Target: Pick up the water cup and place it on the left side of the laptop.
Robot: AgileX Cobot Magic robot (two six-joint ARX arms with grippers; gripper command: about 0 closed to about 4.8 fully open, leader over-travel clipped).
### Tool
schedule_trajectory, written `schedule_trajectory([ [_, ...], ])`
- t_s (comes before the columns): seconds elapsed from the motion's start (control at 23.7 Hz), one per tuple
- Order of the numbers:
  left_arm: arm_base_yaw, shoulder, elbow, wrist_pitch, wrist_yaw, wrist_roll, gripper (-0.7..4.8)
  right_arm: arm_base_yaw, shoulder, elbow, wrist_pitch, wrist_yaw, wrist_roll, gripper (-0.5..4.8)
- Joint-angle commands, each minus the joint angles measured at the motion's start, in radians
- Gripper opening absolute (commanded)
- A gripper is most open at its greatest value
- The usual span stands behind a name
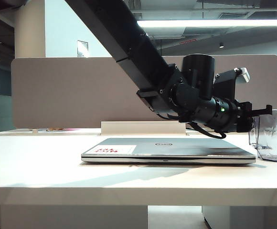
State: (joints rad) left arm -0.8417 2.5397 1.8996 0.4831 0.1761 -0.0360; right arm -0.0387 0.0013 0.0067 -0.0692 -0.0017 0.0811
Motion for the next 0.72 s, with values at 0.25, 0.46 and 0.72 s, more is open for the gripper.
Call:
schedule_trajectory([
  [0.25,-0.003,-0.003,0.005,-0.058,0.015,-0.005,0.58,0.0,-0.002,-0.003,0.012,-0.001,-0.002,-0.06],
  [0.46,-0.011,-0.016,0.005,-0.095,0.027,-0.005,0.57,0.0,-0.002,-0.003,0.013,-0.001,-0.002,-0.06],
  [0.72,-0.015,-0.045,0.005,-0.139,0.034,0.004,0.57,0.0,-0.002,-0.003,0.013,-0.001,-0.002,-0.06],
])
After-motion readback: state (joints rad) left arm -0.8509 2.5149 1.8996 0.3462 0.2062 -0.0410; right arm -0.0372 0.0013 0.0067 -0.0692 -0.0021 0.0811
